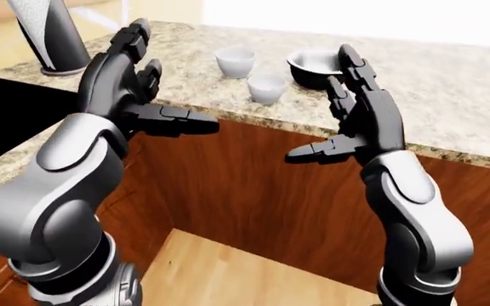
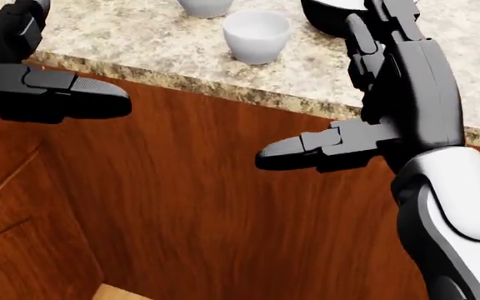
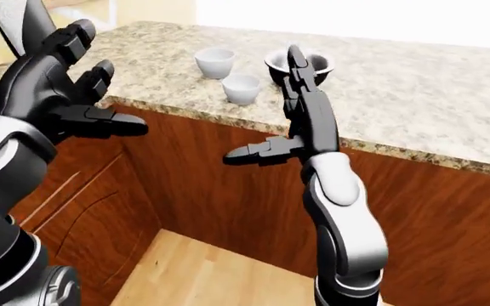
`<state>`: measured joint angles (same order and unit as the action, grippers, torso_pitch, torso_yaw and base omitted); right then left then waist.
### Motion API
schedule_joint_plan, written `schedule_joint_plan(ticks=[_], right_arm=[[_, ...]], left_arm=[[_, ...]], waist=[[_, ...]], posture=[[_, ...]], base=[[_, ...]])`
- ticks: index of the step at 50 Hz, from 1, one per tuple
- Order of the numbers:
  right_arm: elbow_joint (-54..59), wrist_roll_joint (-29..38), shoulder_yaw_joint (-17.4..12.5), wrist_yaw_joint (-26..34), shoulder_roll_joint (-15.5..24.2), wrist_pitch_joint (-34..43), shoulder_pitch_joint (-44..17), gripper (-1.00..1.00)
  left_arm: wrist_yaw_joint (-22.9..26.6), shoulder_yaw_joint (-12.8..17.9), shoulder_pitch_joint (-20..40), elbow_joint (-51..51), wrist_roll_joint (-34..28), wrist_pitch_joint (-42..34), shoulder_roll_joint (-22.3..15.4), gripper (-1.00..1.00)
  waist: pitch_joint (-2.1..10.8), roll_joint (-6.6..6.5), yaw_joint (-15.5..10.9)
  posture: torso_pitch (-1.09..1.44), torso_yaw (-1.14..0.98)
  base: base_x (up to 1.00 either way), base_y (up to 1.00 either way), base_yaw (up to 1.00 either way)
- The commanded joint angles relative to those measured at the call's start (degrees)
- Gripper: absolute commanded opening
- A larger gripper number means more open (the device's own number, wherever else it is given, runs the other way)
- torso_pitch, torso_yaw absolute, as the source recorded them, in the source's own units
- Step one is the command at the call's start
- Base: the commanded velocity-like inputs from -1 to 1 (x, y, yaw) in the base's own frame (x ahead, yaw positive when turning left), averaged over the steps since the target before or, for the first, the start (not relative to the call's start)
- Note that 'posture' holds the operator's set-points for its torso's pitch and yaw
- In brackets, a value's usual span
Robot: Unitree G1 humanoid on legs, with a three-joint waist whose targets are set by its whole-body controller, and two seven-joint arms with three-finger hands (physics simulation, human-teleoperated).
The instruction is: Stack the bowls from largest to smallest.
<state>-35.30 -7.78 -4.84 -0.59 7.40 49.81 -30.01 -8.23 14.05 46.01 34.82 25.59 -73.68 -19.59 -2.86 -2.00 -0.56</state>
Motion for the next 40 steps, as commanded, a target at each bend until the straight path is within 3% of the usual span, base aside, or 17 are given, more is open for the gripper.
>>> schedule_joint_plan(ticks=[1,7,9,10,11,12,14,16,18,24,25,26,27,28,33,35,40], right_arm=[[-1.5,0.6,-1.1,-0.7,0.5,-2.5,-1.3,1.0],[-2.4,-0.2,-2.1,-0.6,1.0,-2.5,-0.7,1.0],[-2.1,-0.4,-2.8,-1.1,1.5,-2.2,-1.1,1.0],[-2.5,-0.7,-2.9,-1.3,1.6,-1.7,-1.3,1.0],[-2.9,-1.0,-2.9,-1.4,1.7,-1.4,-1.5,1.0],[-3.1,-1.2,-3.1,-1.6,1.8,-1.2,-1.8,1.0],[-3.7,-1.6,-3.9,-2.5,2.3,-0.3,-2.3,1.0],[-5.0,-2.1,-4.0,-3.3,2.7,1.5,-2.8,1.0],[-6.2,-2.1,-3.9,-3.8,3.2,2.6,-3.6,1.0],[-9.2,-4.1,-5.1,-5.8,3.7,6.4,-6.3,1.0],[-9.1,-4.6,-5.4,-6.3,3.7,6.7,-6.5,1.0],[-9.4,-5.0,-5.6,-6.7,3.7,6.9,-6.7,1.0],[-9.4,-5.2,-5.6,-7.0,3.9,6.8,-6.8,1.0],[-9.4,-5.6,-5.7,-7.3,4.0,6.9,-6.8,1.0],[-9.6,-8.6,-7.2,-9.4,4.3,7.2,-7.4,1.0],[-9.3,-9.5,-7.2,-9.9,4.6,6.7,-7.3,1.0],[-10.0,-12.8,-8.9,-11.7,6.5,8.4,-8.5,1.0]], left_arm=[[0.0,0.1,2.4,1.6,1.0,1.5,-0.2,1.0],[-1.1,-0.6,2.8,1.1,1.8,1.4,0.8,1.0],[-0.9,-1.0,2.7,0.3,1.6,1.9,0.3,1.0],[-1.0,-0.8,3.1,0.3,1.7,1.5,0.3,1.0],[-1.1,-0.4,3.7,0.6,2.0,0.8,0.3,1.0],[-1.0,-0.1,4.1,0.4,2.2,0.5,0.0,1.0],[-0.9,0.0,4.1,0.2,2.3,0.5,-0.6,1.0],[-1.1,0.5,4.8,0.5,2.9,-0.3,-0.7,1.0],[-1.4,1.2,5.4,1.0,3.7,-1.2,-1.1,1.0],[-2.9,3.0,7.5,1.4,6.9,-3.4,-2.5,1.0],[-3.2,3.1,7.6,1.5,7.4,-3.4,-2.7,1.0],[-3.5,3.2,7.6,1.5,7.9,-3.5,-2.8,1.0],[-3.7,3.2,7.6,1.4,8.3,-3.3,-3.0,1.0],[-3.9,3.3,7.6,1.4,8.7,-3.2,-3.1,1.0],[-5.3,3.4,7.7,1.1,10.8,-2.8,-4.1,1.0],[-5.6,3.4,8.0,0.8,11.4,-2.7,-4.5,1.0],[-6.4,3.5,9.1,1.5,13.2,-4.3,-5.8,1.0]], waist=[[0.84,-0.31,0.1],[1.31,2.37,-1.3],[1.7,4.77,-1.5],[2.76,6.99,-1.1],[1.29,4.67,-0.7],[0.51,5.99,-1.4],[-0.03,5.8,-0.5],[0.48,5.53,-0.5],[-0.17,4.57,-0.2],[2.2,-0.33,-1.2],[3.4,-1.04,-0.7],[2.34,-0.22,-1.1],[1.84,-1.91,-0.9],[1.9,-2.29,-0.9],[0.31,-0.63,-0.2],[1.85,-0.31,0.3],[2.68,1.05,0.3]], posture=[[0.0,0.0],[0.0,0.0],[0.0,0.0],[0.0,0.0],[0.0,0.0],[0.0,0.0],[0.0,0.0],[0.0,0.0],[0.0,0.0],[0.0,0.0],[0.0,0.0],[0.0,0.0],[0.0,0.0],[0.0,0.0],[0.0,0.0],[0.0,0.0],[0.0,0.0]], base=[[0.58,0.0,0.0],[0.59,0.0,0.0],[0.55,0.0,0.0],[0.49,0.0,0.0],[0.48,0.0,0.0],[0.48,0.0,0.0],[0.18,0.0,0.0],[0.01,0.0,0.0],[0.04,0.02,0.0],[0.07,0.26,0.0],[0.08,0.12,0.0],[0.08,0.0,0.0],[0.09,0.0,0.0],[0.08,0.0,0.0],[0.0,0.0,0.0],[0.0,0.0,-0.45],[0.0,0.0,-0.56]])
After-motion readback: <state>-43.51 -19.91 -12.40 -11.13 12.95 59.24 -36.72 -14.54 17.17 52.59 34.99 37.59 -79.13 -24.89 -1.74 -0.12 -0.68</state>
